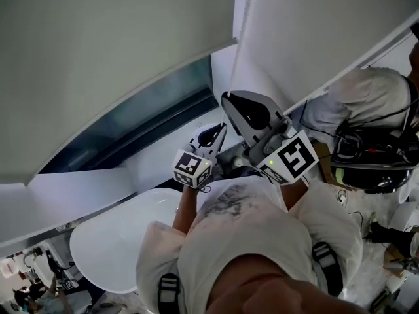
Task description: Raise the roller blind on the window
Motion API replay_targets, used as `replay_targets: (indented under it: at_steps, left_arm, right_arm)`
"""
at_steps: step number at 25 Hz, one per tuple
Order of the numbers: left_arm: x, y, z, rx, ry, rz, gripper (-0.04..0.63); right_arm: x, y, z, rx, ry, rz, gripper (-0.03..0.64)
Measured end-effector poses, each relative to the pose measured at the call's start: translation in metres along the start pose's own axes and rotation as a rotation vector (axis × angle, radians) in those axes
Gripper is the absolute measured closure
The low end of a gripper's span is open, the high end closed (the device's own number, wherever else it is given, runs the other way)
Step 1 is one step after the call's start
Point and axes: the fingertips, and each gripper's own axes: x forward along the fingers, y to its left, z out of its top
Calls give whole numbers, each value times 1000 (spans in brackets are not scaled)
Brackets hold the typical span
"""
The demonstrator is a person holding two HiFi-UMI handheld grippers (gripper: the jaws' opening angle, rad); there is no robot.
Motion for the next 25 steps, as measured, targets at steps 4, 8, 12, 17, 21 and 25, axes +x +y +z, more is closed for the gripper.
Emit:
replay_targets:
  at_steps: [4, 8, 12, 17, 21, 25]
  left_arm:
    - [2, 4, -15, -14, 6, 9, 581]
    - [4, 8, -26, -30, 20, 13, 581]
    - [6, 12, -38, -41, 44, 16, 581]
    - [8, 14, -54, -56, 66, 16, 581]
    - [10, 16, -65, -71, 82, 16, 581]
    - [11, 20, -73, -82, 95, 13, 581]
  right_arm:
    - [-2, 1, -15, 5, 11, 1, 555]
    - [-2, 0, -26, 5, 18, -3, 555]
    - [-1, 1, -39, 5, 36, -2, 555]
    - [-3, 3, -54, 5, 57, 0, 555]
    - [-4, 4, -65, 6, 72, 5, 555]
    - [-3, 3, -74, 9, 85, 1, 555]
